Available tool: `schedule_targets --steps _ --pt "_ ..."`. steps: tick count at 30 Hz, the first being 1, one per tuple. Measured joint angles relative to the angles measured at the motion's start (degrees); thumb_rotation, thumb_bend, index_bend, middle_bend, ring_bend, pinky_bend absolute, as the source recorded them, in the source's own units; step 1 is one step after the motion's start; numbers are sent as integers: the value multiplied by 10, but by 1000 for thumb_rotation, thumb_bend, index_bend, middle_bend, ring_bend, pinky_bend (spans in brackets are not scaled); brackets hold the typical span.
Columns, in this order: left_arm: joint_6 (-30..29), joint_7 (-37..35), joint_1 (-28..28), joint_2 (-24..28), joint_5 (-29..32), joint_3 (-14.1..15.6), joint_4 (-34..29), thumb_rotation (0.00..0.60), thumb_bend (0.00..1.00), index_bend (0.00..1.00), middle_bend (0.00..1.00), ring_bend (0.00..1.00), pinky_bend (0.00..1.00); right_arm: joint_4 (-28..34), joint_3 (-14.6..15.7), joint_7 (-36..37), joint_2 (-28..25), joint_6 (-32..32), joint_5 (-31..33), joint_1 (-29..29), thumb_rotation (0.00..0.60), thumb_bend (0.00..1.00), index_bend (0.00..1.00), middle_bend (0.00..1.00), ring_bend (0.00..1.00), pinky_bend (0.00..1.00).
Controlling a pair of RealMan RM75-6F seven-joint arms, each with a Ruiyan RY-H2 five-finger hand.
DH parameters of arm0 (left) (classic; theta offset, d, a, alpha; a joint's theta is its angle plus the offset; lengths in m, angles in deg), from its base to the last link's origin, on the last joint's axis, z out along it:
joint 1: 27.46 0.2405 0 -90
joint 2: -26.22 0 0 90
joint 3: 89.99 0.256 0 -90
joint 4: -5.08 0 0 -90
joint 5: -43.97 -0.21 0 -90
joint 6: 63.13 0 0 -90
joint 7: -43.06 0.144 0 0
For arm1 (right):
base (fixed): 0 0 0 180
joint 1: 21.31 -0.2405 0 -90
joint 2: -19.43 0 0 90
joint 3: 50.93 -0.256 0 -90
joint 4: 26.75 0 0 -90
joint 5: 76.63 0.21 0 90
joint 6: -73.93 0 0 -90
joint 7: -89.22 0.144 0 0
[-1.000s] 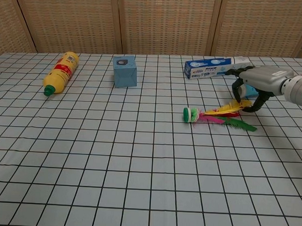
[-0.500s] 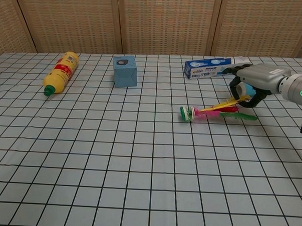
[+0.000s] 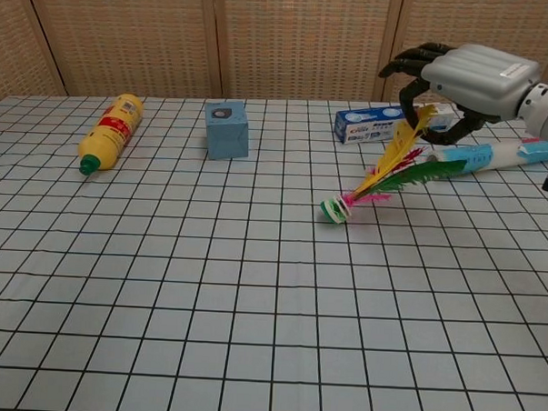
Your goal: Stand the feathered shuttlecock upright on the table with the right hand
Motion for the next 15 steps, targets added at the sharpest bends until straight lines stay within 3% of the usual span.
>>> schedule_targets --steps 7,15 --pt "-4 -8 2 4 -8 3 -3 600 0 0 0 0 0 142 3 -124 -69 -54 -49 -10 600 644 747 205 0 0" --pt "-4 -11 2 6 -9 4 -3 600 0 0 0 0 0 198 4 -201 -82 -45 -76 -31 600 642 739 205 0 0"
